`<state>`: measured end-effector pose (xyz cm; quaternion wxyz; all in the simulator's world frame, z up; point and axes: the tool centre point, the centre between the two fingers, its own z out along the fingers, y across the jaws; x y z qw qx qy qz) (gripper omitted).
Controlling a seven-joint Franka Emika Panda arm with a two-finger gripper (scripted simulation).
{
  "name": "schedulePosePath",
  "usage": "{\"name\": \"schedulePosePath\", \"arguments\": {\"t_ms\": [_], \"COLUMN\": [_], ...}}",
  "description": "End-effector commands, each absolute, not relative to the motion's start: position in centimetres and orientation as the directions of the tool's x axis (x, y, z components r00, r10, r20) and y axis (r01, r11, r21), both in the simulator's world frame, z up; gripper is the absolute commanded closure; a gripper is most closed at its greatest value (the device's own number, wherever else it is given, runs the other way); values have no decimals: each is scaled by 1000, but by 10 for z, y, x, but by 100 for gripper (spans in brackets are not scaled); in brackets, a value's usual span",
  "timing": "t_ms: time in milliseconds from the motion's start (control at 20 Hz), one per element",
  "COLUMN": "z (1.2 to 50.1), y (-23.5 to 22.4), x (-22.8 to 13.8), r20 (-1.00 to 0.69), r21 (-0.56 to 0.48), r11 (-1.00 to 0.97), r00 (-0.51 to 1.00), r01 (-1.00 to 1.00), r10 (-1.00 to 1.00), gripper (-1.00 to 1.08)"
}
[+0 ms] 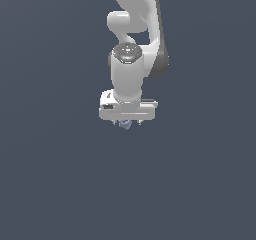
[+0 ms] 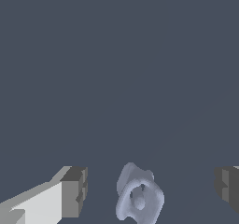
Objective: Pick up the object and move it to a goal position.
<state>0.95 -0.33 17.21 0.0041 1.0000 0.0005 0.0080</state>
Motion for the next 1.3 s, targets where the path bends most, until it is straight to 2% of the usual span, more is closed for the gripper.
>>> {"name": "schedulePosePath", "arguments": {"t_ms": [0, 400, 750, 1250], "z": [172, 178, 176, 149], "y": [-3, -25, -25, -21], "x": [9, 8, 6, -19], "r20": [16, 17, 17, 14], "r21": [8, 24, 24, 12], "r11": [-1000, -1000, -1000, -994], "r00": [1000, 1000, 1000, 994], "r01": [1, 14, 7, -113], "r10": [1, 14, 7, -112], "gripper": [-92, -92, -92, -92]}}
